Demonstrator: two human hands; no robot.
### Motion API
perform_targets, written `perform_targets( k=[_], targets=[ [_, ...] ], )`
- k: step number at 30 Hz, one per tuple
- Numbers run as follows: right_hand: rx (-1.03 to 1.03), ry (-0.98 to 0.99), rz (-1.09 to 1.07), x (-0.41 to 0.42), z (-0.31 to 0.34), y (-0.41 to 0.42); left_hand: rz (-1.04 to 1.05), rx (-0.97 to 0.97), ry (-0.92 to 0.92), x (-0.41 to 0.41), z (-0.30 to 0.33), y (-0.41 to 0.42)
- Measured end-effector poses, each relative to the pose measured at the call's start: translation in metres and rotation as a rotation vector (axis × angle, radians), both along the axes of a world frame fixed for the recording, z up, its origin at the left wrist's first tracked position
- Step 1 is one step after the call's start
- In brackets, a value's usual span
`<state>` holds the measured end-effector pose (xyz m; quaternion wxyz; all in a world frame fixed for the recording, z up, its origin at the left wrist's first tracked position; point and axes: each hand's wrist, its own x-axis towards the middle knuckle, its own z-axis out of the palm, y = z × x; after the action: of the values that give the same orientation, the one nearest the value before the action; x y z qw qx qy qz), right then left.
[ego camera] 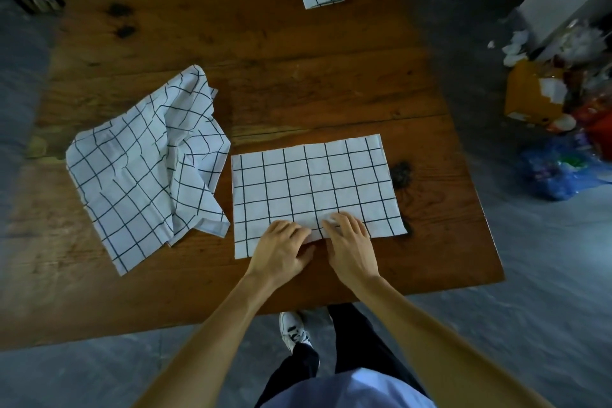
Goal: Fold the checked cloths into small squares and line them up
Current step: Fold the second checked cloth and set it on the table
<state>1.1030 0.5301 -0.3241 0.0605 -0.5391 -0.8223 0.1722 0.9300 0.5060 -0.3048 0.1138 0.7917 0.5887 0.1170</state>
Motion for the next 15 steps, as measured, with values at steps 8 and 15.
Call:
perform_targets(
  k=[8,15],
  targets=[
    [0.006,0.099,-0.067,-0.004,0.036,0.014,0.114,0.033,-0.046,0.01,0.025,0.014],
    [0.131,0.102,-0.107,-0.012,0.084,0.044,0.204,-0.078,-0.119,0.015,0.069,0.024]
  ],
)
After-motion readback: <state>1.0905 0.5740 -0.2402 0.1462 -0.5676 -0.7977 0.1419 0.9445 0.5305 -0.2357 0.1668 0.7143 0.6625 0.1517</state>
